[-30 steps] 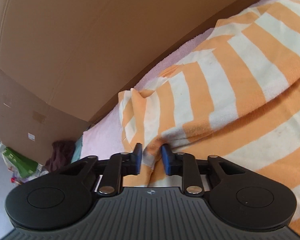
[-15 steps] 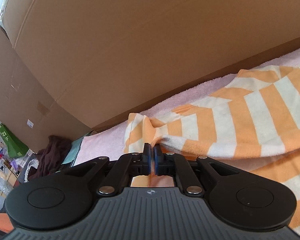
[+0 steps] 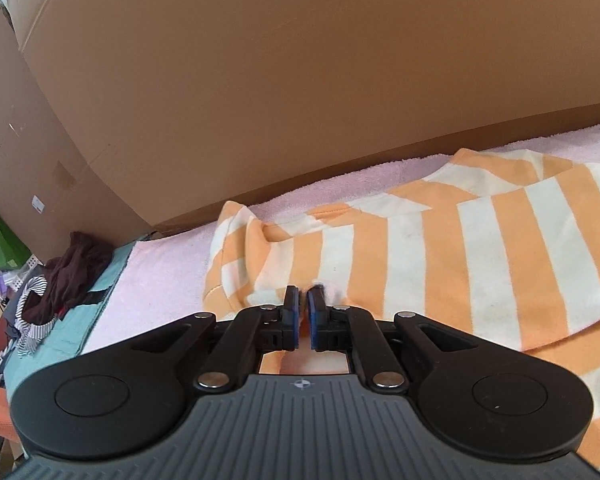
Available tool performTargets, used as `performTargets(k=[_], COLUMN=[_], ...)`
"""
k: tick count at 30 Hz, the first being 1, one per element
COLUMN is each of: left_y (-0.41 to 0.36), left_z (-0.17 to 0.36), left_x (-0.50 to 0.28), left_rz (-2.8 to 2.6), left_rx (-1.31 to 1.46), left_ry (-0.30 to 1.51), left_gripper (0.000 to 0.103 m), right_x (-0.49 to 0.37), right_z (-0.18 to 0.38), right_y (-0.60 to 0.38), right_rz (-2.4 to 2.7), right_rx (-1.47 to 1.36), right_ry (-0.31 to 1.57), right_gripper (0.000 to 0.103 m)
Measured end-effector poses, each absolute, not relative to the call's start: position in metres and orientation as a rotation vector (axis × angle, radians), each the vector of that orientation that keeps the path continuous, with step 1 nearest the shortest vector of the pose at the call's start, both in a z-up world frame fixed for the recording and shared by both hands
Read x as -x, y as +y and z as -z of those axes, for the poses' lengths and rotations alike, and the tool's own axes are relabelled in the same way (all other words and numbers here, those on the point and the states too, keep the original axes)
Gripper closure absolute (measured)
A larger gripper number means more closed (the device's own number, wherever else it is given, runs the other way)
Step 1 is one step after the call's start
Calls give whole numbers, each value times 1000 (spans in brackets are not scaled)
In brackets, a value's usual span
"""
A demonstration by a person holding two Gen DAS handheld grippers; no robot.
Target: Fold clothes
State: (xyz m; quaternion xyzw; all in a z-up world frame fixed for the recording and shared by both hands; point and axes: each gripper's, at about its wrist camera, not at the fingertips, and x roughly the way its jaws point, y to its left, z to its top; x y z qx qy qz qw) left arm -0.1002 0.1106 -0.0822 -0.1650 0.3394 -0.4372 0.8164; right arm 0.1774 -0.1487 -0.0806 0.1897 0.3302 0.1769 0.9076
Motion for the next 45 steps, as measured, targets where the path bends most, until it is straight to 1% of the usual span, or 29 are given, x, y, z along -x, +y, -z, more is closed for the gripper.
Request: performTargets(k=[2, 4, 6, 8, 10, 13, 15, 20, 22, 24, 25, 27, 28, 30, 34, 39, 40, 41, 42, 44, 45], left_y=[110, 110, 114, 115, 116, 117, 118, 121, 123, 123, 121, 116, 112, 104, 109, 112, 112, 113, 114, 115, 115], left_z=[79, 75, 69, 67, 66, 63, 62, 58, 53, 46, 43, 39, 41, 45, 50, 53, 53, 53, 54, 54, 54], left_x=[105, 110, 116, 111, 105, 97, 91, 81, 82, 80, 76, 65, 60, 49, 45, 47, 47, 47, 46, 45, 45], left_rz=[949, 955, 931, 926, 922, 916, 911, 900, 895, 897, 899, 902, 888, 860, 860, 867, 868, 869, 871, 876, 878], left_rx=[322, 277, 215, 214, 214, 214, 213, 204, 193, 192, 202, 219, 213, 202, 245, 257, 259, 260, 267, 272, 271], left_ry=[731, 730, 700, 693, 686, 676, 669, 669, 660, 627, 605, 573, 580, 593, 611, 620, 621, 621, 623, 625, 626], left_gripper=[85, 79, 79, 79, 79, 79, 75, 73, 73, 69, 65, 54, 46, 46, 51, 51, 51, 51, 51, 51, 51], right_x=[-173, -166, -154, -141, -126, -104, -91, -60, -56, -65, -69, -87, -100, -129, -178, -203, -205, -207, -207, -200, -201], right_z=[81, 81, 80, 80, 81, 85, 87, 91, 84, 74, 68, 64, 65, 72, 94, 108, 108, 108, 108, 105, 106], right_y=[-154, -160, -167, -172, -174, -164, -159, -167, -174, -173, -172, -167, -164, -157, -149, -142, -143, -144, -145, -151, -153], right_rz=[-374, -393, -424, -475, -536, -605, -619, -695, -687, -657, -641, -606, -587, -551, -421, -380, -367, -354, -338, -291, -284], right_rx=[-388, -396, -413, -427, -436, -398, -364, -310, -275, -256, -247, -270, -298, -385, -591, -737, -751, -764, -769, -726, -727], right_ry=[686, 691, 692, 699, 710, 728, 745, 762, 771, 736, 718, 704, 709, 755, 813, 726, 708, 690, 666, 580, 591], right_gripper=[94, 92, 90, 90, 86, 84, 81, 80, 72, 71, 68, 65, 65, 65, 65, 63, 64, 74, 97, 97, 97])
